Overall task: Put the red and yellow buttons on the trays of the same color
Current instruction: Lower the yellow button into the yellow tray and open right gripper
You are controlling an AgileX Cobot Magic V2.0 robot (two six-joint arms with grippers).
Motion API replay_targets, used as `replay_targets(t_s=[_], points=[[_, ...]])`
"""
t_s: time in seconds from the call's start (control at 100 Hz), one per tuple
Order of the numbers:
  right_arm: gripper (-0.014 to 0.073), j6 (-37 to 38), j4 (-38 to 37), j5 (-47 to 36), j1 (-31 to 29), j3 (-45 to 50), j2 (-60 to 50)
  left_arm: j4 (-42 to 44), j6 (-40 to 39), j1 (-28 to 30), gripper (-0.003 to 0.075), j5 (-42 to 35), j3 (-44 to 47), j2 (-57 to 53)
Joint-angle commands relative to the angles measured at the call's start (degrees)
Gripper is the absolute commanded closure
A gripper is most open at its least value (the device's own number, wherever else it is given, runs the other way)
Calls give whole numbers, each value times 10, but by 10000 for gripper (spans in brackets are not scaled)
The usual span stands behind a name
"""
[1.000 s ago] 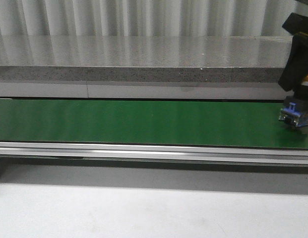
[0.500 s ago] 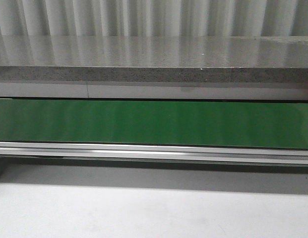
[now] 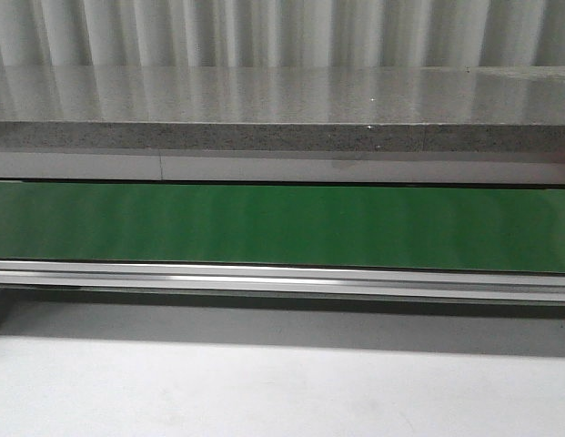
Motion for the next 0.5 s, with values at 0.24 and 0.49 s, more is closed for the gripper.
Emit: replay_targets(t_s=[0.24, 0.49], points=[[594, 143, -69, -125, -87, 85, 23, -10, -1, -4, 741, -41, -14, 2], [594, 238, -69, -206, -117, 101, 93, -10, -1, -4, 741, -41, -14, 2]])
